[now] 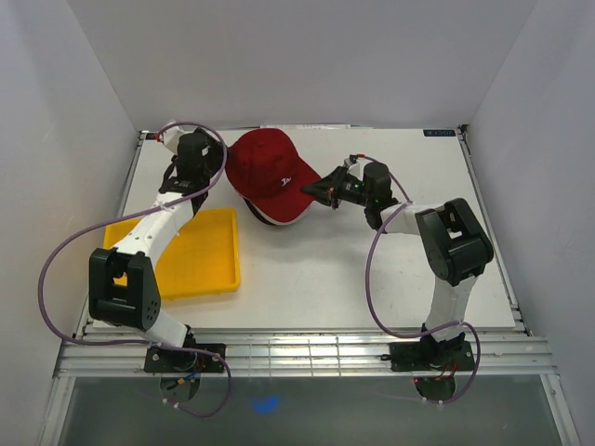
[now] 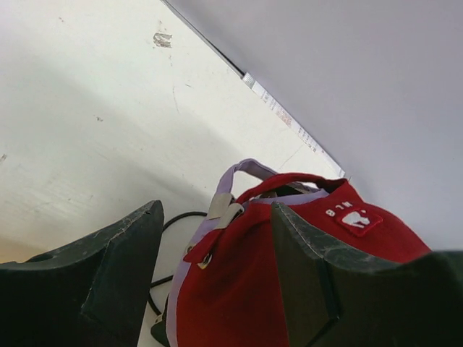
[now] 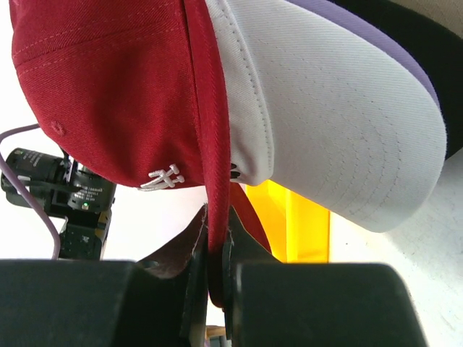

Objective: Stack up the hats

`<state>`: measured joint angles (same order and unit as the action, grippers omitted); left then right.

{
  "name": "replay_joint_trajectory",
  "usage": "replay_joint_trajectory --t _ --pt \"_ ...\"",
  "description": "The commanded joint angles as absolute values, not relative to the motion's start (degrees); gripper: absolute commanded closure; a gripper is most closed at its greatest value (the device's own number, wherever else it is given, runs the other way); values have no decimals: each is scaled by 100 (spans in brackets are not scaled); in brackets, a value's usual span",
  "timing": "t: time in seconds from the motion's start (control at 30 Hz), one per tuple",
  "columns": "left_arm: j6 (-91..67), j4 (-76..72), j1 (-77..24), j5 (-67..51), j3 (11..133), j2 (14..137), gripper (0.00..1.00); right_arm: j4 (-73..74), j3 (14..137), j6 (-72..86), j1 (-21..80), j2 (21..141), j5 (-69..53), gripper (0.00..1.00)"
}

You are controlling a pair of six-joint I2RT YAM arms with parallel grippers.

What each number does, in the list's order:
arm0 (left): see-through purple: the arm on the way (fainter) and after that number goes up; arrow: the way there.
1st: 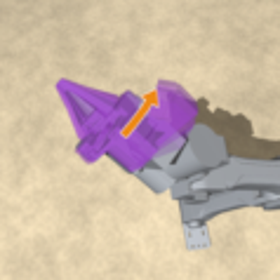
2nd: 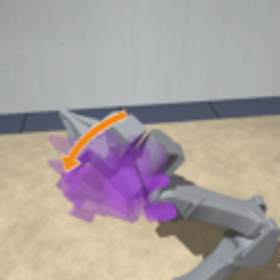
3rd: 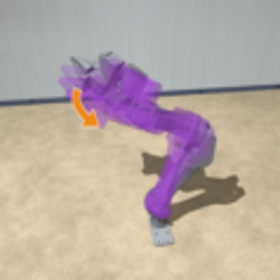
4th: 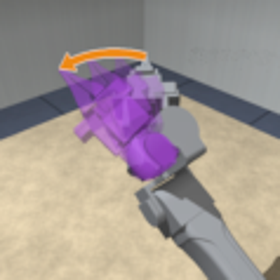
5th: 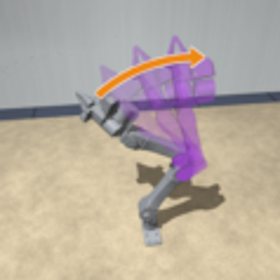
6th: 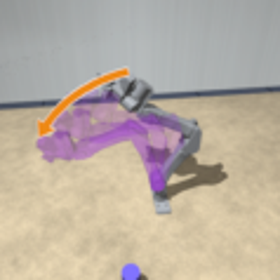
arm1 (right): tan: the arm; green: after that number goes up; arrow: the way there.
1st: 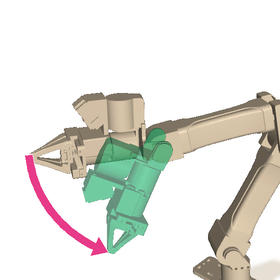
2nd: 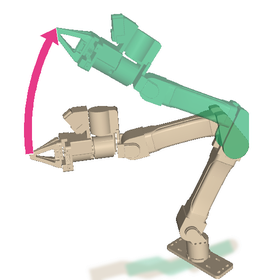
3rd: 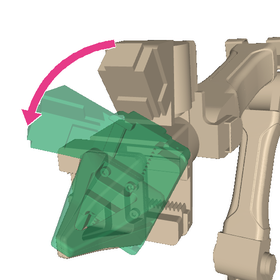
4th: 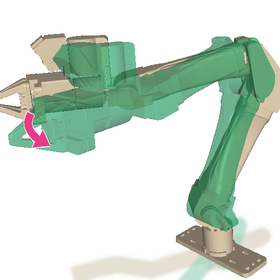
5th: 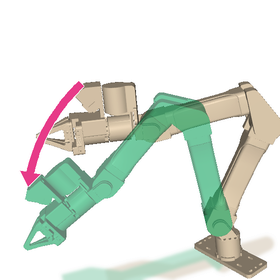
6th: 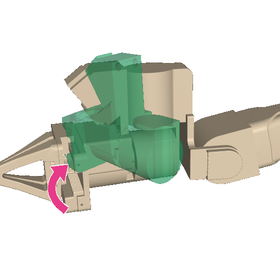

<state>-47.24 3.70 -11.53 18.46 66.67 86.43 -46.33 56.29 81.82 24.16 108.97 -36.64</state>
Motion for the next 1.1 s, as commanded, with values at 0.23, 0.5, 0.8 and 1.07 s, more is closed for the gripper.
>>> replay_joint_trajectory --t 0.23,0.5,0.8,1.07 --pt "-4843 -149 -976 941 7154 9158 29 -3401 5651 7699 2347 11241 -3770 92" --pt "-4957 -237 -879 519 6803 9220 40 -3419 5722 7717 2303 11312 -3797 92" --pt "-4799 324 -853 290 7241 9703 68 -3577 5660 7910 2303 11399 -3744 92" --pt "-4685 1212 -853 246 8006 10274 73 -3805 5415 8050 2303 11575 -3621 92"
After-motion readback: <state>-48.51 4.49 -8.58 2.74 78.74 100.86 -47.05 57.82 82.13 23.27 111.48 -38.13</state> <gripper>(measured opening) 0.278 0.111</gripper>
